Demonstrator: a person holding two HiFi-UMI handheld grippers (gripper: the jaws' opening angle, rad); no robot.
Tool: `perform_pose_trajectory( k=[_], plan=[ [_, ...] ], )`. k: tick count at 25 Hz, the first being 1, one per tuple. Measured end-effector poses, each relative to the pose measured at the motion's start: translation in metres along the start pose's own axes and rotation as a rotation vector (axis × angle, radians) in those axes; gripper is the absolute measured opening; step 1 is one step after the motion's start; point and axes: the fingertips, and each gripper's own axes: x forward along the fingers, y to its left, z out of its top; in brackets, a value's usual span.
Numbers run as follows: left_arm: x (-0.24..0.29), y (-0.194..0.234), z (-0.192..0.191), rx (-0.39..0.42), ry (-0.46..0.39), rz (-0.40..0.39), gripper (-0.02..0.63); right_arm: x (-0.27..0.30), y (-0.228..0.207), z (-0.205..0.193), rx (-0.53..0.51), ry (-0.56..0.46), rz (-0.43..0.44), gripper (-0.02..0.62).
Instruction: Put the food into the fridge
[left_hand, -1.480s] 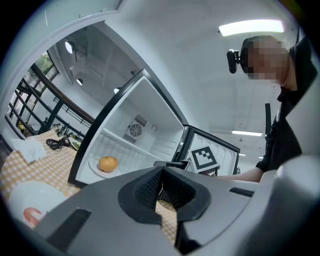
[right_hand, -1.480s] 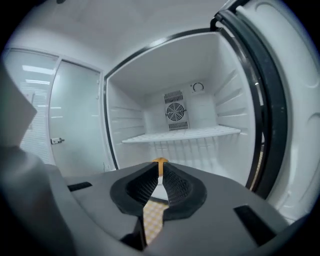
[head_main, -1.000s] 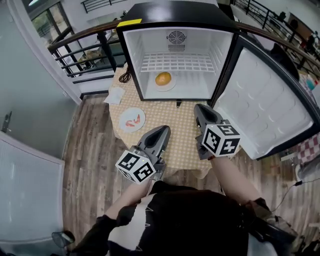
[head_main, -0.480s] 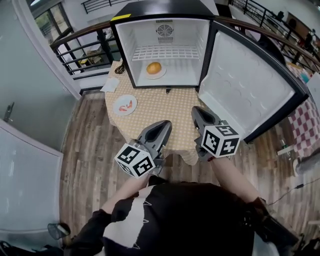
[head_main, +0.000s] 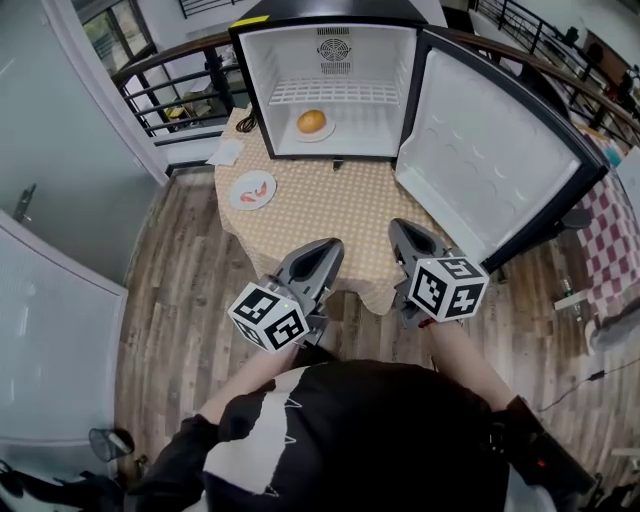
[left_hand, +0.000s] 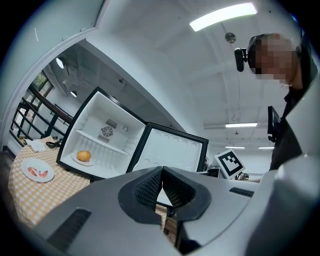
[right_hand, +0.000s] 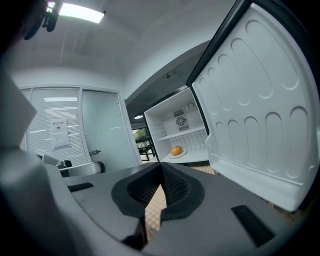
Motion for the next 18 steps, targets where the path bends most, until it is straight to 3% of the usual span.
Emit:
perform_pose_trajectory(
  k=[18],
  plan=[
    [-0.014, -0.019, -0.008, 0.009, -0.002, 0.025, 0.012, -0.026, 0.006, -0.006, -0.064, -0.020, -0.017, 0.017]
  ],
)
